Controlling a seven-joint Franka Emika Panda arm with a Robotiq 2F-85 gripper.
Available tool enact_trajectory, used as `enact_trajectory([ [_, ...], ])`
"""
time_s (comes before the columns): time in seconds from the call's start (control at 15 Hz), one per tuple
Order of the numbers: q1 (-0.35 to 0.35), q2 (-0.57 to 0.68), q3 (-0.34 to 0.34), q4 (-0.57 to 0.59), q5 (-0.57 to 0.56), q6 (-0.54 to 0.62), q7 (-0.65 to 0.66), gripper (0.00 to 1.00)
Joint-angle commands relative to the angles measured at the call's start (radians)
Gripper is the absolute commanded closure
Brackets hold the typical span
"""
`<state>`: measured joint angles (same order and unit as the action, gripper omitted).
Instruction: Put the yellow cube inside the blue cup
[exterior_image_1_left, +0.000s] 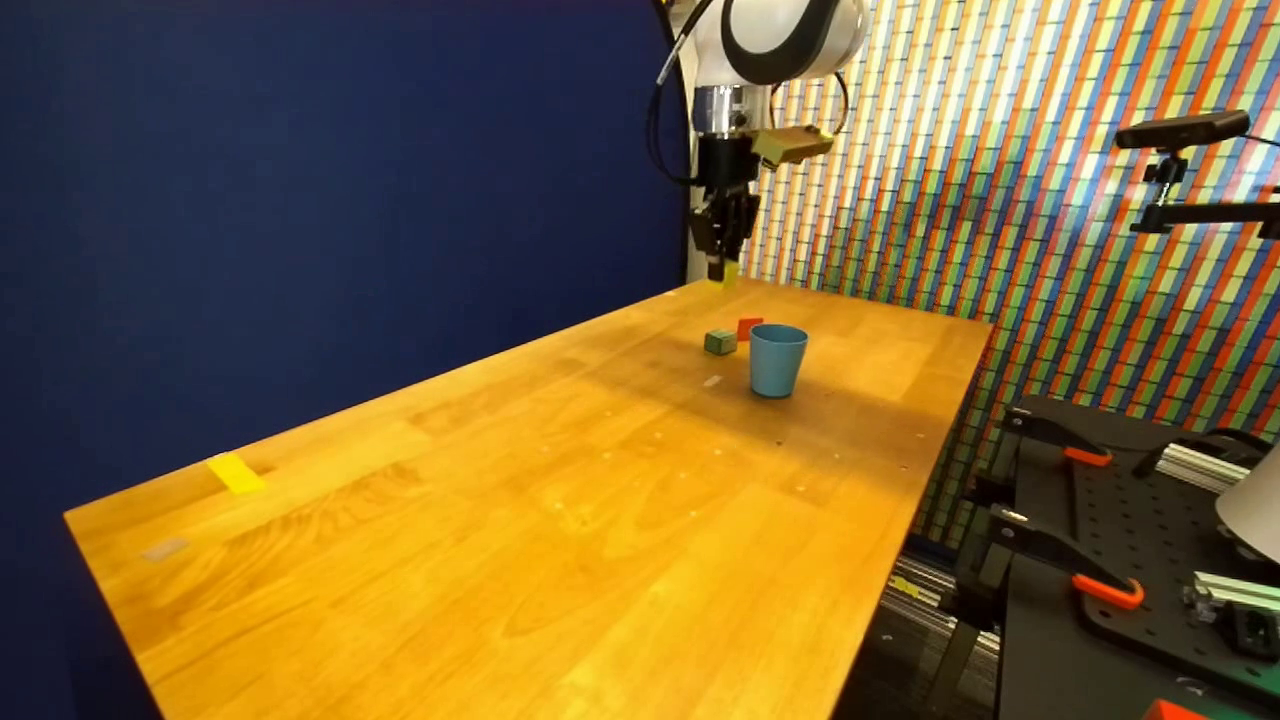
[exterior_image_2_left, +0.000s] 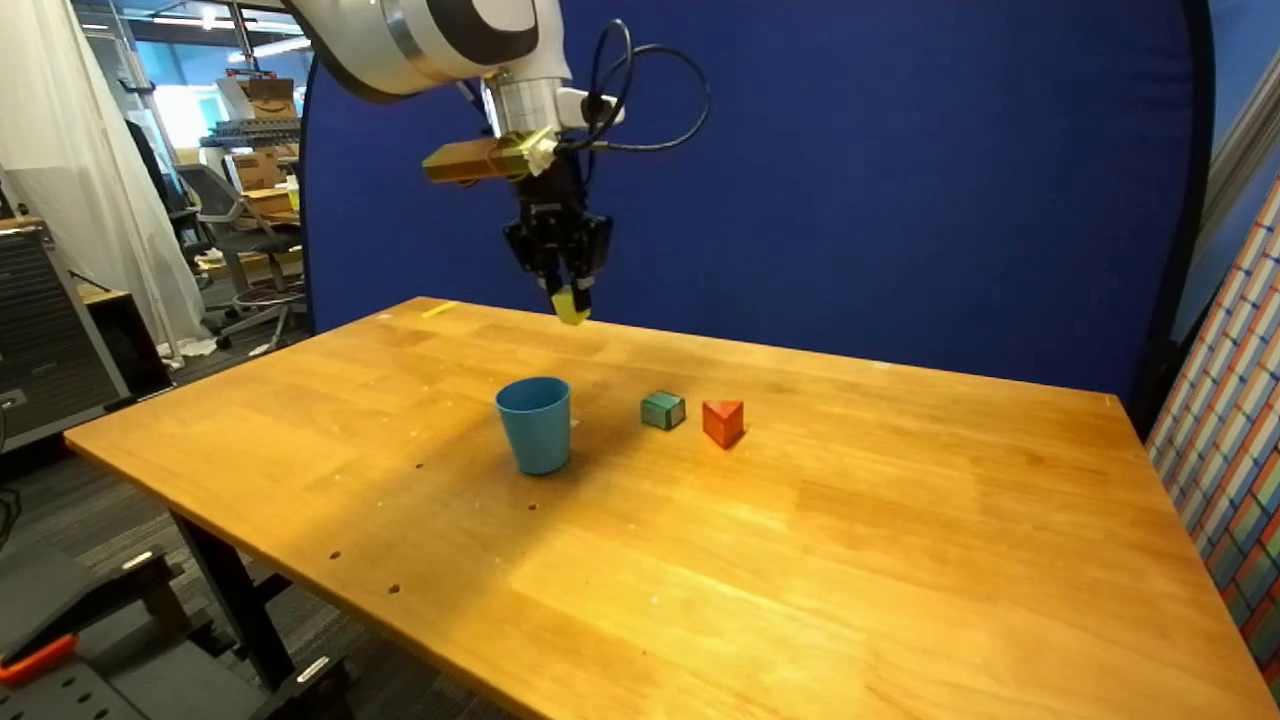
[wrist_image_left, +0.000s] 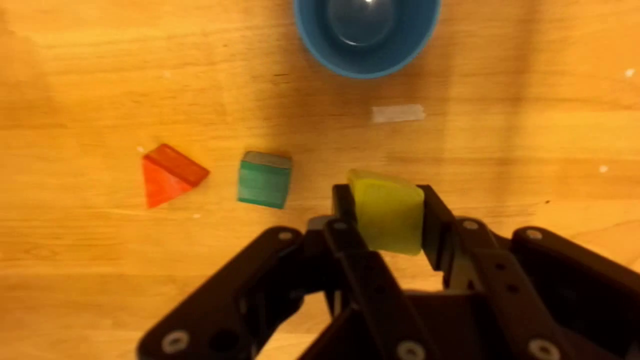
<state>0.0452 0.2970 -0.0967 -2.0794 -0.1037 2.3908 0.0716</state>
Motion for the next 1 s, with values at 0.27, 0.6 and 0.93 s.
enact_trajectory([
  [0.27, -0.025, 0.01, -0.03, -0.051, 0.004, -0.054, 0.26, 0.83],
  [0.6, -0.01, 0.001, -0.03, -0.071, -0.004, -0.077, 0.356, 0.83],
  [0.93, 0.0, -0.031, -0.025, -0.089, 0.007, -0.08, 0.401, 0.83],
])
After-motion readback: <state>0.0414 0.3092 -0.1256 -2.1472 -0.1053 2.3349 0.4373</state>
